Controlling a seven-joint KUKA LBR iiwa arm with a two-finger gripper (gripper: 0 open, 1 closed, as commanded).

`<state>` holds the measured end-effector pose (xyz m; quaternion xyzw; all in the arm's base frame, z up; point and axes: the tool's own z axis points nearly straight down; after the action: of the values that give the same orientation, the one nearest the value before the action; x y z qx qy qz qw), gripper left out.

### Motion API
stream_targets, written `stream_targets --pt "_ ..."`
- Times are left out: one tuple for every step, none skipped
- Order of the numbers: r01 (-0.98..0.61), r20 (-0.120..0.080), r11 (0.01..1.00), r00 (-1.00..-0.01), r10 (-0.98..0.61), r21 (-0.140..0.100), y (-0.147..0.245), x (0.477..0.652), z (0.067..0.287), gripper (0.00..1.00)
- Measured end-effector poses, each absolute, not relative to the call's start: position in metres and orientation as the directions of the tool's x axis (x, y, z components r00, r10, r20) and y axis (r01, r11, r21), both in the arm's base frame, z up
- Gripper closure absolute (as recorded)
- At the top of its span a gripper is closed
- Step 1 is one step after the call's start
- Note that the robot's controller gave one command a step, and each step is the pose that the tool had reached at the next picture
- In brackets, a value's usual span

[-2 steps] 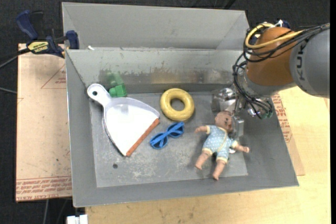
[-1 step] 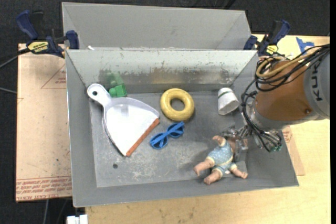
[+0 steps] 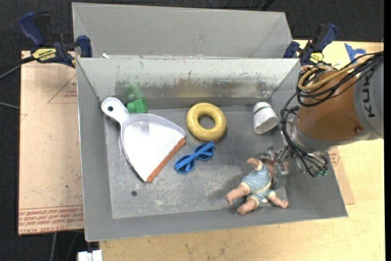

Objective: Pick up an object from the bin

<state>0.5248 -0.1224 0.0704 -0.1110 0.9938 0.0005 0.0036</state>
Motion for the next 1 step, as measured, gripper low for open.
stream_targets --pt "-0.22 -0.007 0.975 -0.975 -0.22 0.001 -0.1222 0.5246 0.072 1.0"
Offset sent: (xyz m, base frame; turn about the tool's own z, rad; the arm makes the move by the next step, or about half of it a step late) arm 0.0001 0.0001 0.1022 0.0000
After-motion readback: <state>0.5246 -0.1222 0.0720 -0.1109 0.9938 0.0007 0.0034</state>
